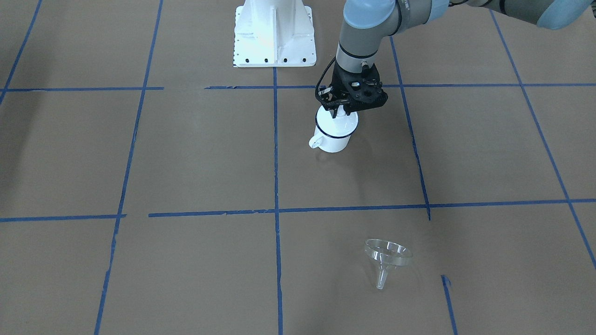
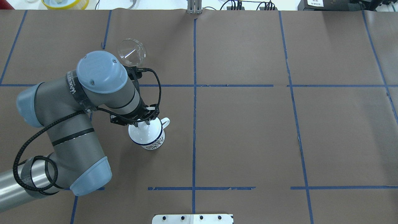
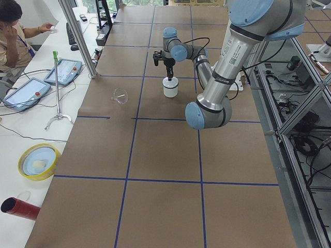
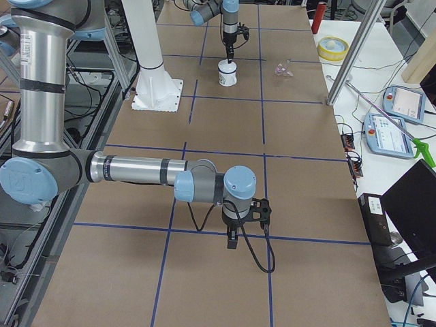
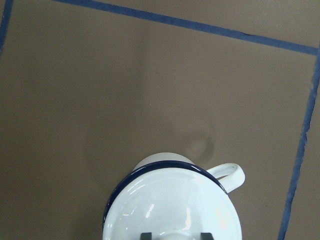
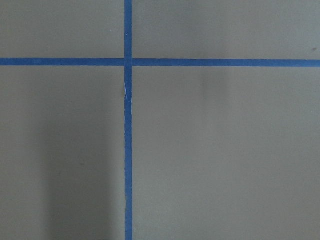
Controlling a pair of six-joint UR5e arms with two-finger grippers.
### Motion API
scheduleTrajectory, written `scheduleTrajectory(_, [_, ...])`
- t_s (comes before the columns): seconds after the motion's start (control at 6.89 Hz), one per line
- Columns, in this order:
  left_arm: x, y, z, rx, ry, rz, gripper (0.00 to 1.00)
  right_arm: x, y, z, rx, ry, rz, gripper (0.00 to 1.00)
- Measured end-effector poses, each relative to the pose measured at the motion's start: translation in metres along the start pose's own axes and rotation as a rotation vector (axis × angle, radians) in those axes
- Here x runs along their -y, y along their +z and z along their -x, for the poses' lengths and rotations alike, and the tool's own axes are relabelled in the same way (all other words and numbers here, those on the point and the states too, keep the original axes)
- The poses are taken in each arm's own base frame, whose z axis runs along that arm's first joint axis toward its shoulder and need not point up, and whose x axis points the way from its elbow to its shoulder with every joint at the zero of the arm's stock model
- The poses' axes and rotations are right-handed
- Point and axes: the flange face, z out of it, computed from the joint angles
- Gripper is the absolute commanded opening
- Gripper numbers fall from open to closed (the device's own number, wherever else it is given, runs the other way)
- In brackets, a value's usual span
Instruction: Remove funnel from cup
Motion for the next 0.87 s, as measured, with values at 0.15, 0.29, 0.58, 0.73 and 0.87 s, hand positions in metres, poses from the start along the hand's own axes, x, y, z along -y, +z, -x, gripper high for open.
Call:
scheduleTrajectory(0.15, [0.000, 0.000, 0.000, -0.002, 0.000, 0.000, 0.99, 0.000, 0.000, 0.000, 0.000, 0.000, 0.000, 1.00])
scheduleTrajectory(0.29, [0.000, 0.000, 0.000, -0.001, 0.000, -0.001, 1.00, 0.000, 0.000, 0.000, 0.000, 0.000, 0.000, 1.00])
scheduleTrajectory(0.58, [0.000, -0.008, 0.002, -0.014, 0.006, -0.018, 1.00, 0.000, 0.000, 0.000, 0.000, 0.000, 0.000, 1.00])
scheduleTrajectory(0.73, [0.002, -0.026, 0.004, -0.041, 0.009, -0.038, 1.00, 0.000, 0.000, 0.000, 0.000, 0.000, 0.000, 1.00])
scheduleTrajectory(0.87, [0.014, -0.045, 0.009, -0.065, -0.011, -0.068, 1.00, 0.000, 0.000, 0.000, 0.000, 0.000, 0.000, 1.00])
